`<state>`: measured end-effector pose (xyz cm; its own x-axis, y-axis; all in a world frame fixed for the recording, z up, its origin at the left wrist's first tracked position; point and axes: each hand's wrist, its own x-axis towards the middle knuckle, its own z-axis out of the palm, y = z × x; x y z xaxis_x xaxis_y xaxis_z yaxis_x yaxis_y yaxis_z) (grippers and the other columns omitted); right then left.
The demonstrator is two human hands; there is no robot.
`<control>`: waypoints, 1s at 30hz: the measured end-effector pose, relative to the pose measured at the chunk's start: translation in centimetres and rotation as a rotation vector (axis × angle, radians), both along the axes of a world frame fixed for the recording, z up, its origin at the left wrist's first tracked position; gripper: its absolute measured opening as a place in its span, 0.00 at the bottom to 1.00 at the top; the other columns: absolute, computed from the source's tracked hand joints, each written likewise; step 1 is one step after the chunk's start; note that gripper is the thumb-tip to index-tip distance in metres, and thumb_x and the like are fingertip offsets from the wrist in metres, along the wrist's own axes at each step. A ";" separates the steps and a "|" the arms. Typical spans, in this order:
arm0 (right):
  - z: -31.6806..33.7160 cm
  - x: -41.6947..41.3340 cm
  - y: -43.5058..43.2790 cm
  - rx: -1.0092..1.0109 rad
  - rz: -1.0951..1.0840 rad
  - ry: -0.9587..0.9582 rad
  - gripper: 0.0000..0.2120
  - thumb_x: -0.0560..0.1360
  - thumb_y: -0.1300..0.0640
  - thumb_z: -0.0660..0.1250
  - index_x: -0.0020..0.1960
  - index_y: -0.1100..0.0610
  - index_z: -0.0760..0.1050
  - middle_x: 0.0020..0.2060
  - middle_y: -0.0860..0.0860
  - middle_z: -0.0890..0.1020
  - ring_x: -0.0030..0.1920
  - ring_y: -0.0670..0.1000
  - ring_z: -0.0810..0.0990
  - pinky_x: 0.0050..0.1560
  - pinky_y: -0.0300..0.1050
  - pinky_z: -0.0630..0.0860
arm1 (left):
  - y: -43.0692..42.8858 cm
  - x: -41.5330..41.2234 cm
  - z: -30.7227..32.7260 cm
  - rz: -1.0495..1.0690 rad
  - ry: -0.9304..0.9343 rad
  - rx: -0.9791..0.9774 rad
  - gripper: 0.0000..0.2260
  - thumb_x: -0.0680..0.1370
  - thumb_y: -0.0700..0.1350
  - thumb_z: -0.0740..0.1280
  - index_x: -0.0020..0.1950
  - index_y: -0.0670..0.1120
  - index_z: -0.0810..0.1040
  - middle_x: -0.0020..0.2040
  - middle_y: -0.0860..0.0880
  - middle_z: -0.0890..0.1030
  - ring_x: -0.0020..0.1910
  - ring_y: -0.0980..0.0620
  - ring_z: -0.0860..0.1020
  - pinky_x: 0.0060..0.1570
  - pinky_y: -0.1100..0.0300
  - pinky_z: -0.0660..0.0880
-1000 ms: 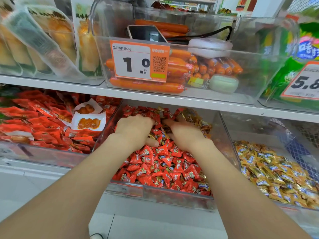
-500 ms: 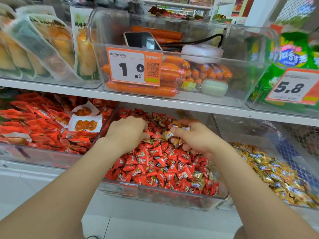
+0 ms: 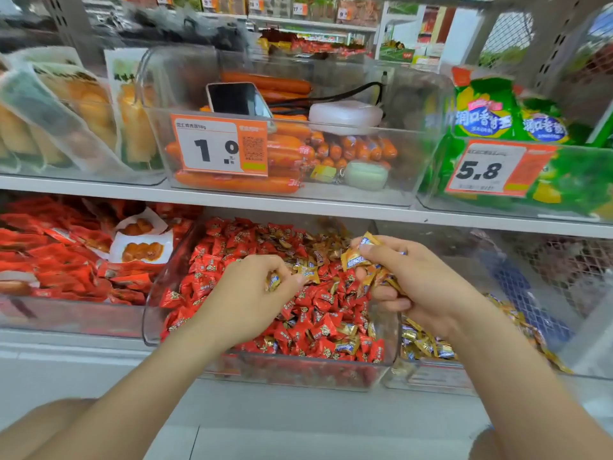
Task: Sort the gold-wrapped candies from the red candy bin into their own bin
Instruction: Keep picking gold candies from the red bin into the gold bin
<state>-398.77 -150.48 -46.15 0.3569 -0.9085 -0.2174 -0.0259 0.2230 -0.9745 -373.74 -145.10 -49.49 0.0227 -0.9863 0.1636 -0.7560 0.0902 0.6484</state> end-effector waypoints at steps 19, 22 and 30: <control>-6.6 -20.4 -0.5 -0.655 0.136 1.005 0.24 0.75 0.61 0.71 0.57 0.31 0.82 0.47 0.42 0.86 0.44 0.47 0.81 0.51 0.49 0.79 | -1.9 -24.8 -1.2 -0.399 -0.073 -0.060 0.02 0.82 0.48 0.68 0.52 0.55 0.76 0.48 0.55 0.74 0.53 0.50 0.74 0.55 0.54 0.70; -5.8 -21.5 -0.1 -0.636 -0.101 0.955 0.21 0.77 0.61 0.71 0.67 0.43 0.82 0.59 0.41 0.85 0.58 0.42 0.82 0.62 0.39 0.76 | -5.9 -26.4 -3.9 -0.365 -0.165 0.070 0.12 0.81 0.50 0.69 0.64 0.52 0.75 0.56 0.49 0.72 0.61 0.44 0.74 0.59 0.53 0.70; -4.0 -20.1 1.4 -0.553 -0.146 0.970 0.17 0.82 0.61 0.64 0.62 0.43 0.83 0.46 0.42 0.86 0.37 0.45 0.83 0.39 0.36 0.75 | -5.5 -23.8 -2.6 -0.471 -0.581 -0.096 0.13 0.80 0.51 0.62 0.64 0.56 0.78 0.59 0.52 0.79 0.62 0.46 0.76 0.60 0.45 0.75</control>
